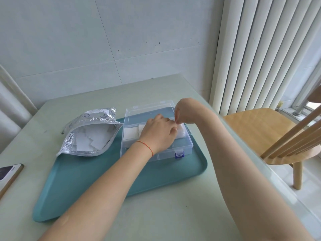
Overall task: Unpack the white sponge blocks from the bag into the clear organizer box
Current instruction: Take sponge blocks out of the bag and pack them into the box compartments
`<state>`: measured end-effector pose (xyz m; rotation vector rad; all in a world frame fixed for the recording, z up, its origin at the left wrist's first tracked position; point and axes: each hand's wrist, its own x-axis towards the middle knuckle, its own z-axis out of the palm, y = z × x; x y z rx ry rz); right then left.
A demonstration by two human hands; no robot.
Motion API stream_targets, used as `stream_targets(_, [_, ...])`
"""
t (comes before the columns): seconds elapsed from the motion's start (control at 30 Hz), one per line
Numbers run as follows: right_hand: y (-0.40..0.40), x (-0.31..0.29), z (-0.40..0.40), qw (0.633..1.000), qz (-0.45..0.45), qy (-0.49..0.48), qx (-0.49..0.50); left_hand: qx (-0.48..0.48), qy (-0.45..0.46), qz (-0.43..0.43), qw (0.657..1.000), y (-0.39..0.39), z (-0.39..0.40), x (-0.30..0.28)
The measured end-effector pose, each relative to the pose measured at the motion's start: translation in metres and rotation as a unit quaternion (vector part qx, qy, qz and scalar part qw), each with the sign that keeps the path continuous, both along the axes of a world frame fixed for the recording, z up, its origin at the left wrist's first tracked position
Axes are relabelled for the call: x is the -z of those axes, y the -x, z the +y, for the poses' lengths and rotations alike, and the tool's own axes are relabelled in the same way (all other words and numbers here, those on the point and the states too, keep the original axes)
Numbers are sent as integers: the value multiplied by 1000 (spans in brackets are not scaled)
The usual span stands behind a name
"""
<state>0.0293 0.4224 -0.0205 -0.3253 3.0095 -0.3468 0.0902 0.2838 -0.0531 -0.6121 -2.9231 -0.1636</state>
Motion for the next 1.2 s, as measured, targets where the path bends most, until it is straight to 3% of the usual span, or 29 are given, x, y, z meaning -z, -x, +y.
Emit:
stream_targets(0.23, [0, 2, -7, 997, -24, -75, 15, 8, 18, 3, 1000, 3, -5, 6])
stream_targets(0.33, [-3, -4, -10, 999, 14, -32, 22, 20, -9, 36, 999, -1, -14, 3])
stream_targets(0.4, [-10, -11, -24, 998, 53, 28, 15, 16, -88, 85, 992, -8, -34, -3])
stream_targets(0.47, [-21, -17, -43, 993, 87, 77, -13, -7, -169, 147, 975, -15, -55, -7])
stream_targets(0.57, [-48, -26, -84, 985, 87, 117, -87, -82, -221, 259, 937, -32, -94, -11])
stream_targets(0.7, [-76, -25, -133, 978, -7, 145, -153, -180, -224, 354, 890, -59, -145, -13])
stream_targets(0.9, [-77, -7, -185, 996, -1, 68, -56, -253, -241, 275, 896, -78, -202, 1])
stream_targets(1.2, [-86, 9, -247, 997, 52, 6, -63, -201, -341, 196, 897, -78, -210, -5])
